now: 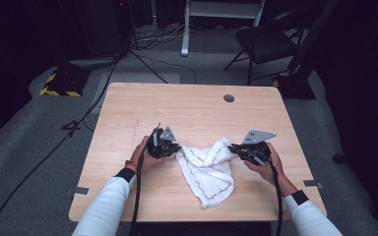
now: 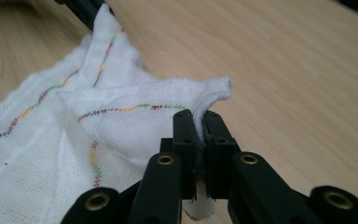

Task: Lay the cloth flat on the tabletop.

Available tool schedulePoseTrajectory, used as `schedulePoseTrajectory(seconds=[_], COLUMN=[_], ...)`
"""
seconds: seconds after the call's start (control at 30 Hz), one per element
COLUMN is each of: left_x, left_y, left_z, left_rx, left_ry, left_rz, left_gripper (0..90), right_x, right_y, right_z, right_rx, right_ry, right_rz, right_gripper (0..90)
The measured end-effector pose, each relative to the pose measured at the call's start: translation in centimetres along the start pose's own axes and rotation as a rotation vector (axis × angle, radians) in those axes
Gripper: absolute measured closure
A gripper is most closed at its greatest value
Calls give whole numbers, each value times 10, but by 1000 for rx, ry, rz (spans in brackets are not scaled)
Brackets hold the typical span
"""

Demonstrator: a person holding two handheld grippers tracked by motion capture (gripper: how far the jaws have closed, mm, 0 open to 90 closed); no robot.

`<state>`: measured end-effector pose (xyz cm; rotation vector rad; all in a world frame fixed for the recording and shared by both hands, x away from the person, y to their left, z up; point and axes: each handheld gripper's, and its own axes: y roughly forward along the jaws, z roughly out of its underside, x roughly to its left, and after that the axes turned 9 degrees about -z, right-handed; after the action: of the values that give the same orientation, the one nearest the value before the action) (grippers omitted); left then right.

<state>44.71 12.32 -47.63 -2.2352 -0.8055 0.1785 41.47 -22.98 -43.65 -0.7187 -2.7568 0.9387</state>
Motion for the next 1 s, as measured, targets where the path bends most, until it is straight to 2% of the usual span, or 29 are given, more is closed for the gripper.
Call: schedulePoseTrajectory(seconds=[0.03,0.1,0.17,0.27,0.3,0.37,0.53,0.7,0.73,0.8,0.83,1.0], left_x=[2,5,4,2,2,-1,-4,-1,0,0,0,1], left_y=[-6,-22,-25,-34,-37,-51,-67,-81,-87,-91,-98,-107], left_z=[-1,-5,-6,-11,-13,-19,-26,-32,-37,-39,-45,-52], left_rx=[-20,-77,-84,-102,-111,-155,-193,-215,-234,-241,-259,-277], left_ry=[0,-10,-5,14,15,26,33,29,29,33,37,47], left_rz=[-5,0,-5,-14,-14,-20,-25,-52,-62,-66,-81,-99], left_gripper=[852,856,857,859,859,859,861,862,862,862,862,861], right_x=[0,-1,-2,-3,-3,-4,-5,-5,-4,-4,-3,0], right_y=[0,-16,-21,-38,-38,-50,-71,-83,-88,-90,-93,-97], right_z=[0,-4,-5,-9,-9,-10,-11,-10,-11,-13,-15,-22], right_rx=[0,-63,-81,-130,-130,-157,-218,-244,-258,-264,-271,-279], right_ry=[0,2,5,5,5,1,19,17,19,19,14,24], right_rz=[0,34,40,94,94,131,164,188,198,197,204,206], right_gripper=[862,862,863,866,866,868,868,869,870,870,870,869])
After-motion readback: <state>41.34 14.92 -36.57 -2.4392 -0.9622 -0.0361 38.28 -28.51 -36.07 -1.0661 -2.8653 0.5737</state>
